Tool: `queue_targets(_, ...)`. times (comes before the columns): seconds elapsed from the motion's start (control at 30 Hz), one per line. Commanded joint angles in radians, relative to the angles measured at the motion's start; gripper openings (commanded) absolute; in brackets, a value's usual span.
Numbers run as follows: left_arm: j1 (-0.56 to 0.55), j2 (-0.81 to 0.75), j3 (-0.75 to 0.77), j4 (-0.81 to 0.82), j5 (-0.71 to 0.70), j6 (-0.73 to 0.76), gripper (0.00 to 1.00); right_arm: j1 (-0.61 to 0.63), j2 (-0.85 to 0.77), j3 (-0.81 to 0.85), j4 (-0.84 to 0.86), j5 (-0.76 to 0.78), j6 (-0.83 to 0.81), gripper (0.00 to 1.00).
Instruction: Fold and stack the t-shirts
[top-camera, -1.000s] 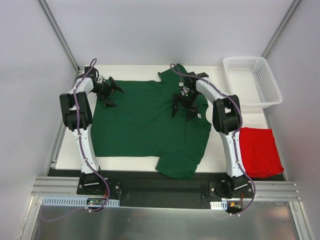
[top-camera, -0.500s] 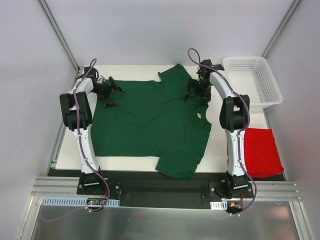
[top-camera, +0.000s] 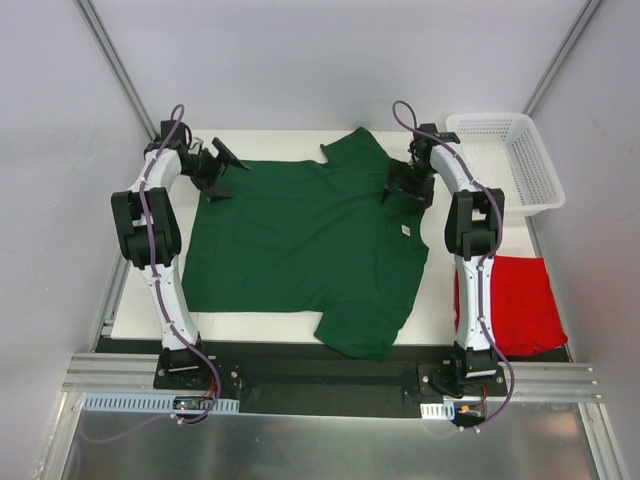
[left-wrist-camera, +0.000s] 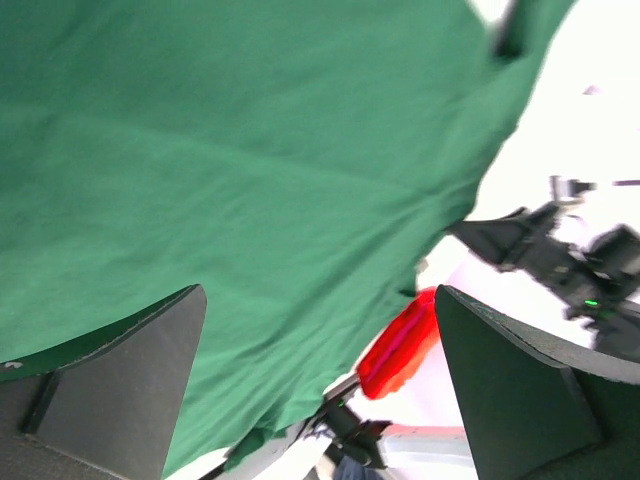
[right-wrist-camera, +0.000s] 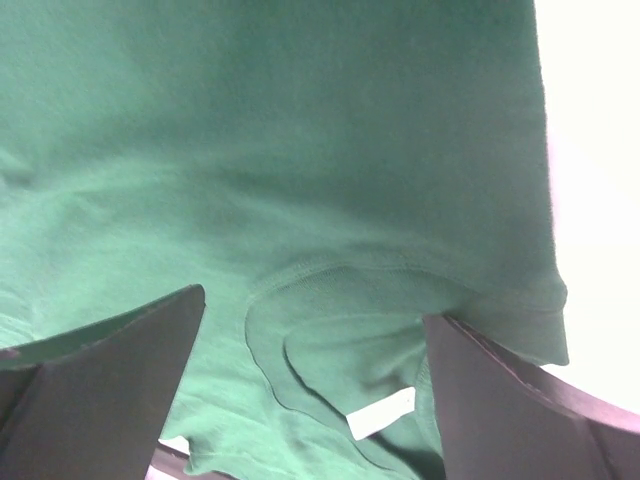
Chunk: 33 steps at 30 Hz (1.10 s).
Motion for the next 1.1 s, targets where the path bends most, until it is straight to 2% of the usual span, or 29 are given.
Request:
queue_targets(0.0, -0.002, -0.035, 0.151, 0.011, 0.034, -0.064, 0.99, -0.011, 0.0, 0.015, -0.009, -0.012, -0.004, 0.96)
queue_targets(0.2, -0.001, 0.129, 0.282, 0.02, 0.018, -0.074, 0.99, -0.012, -0.018, -0.034, 0.004, -0.039, -0.015, 0.96)
queue_targets(0.37, -0.001, 0.226, 0.302, 0.031, -0.023, -0.063, 0.99, -0.011, -0.02, -0.037, -0.01, -0.047, -0.025, 0.96)
queue_targets(0.8, 0.005, 0.355, 0.402, 0.037, -0.063, -0.083, 0.99, -0.011, -0.017, -0.034, -0.016, -0.064, -0.027, 0.96)
queue_targets(1.07, 0.007, 0.458, 0.531, 0.053, -0.054, -0.127, 0.99, -0.023, 0.061, 0.074, -0.018, -0.113, 0.008, 0.96)
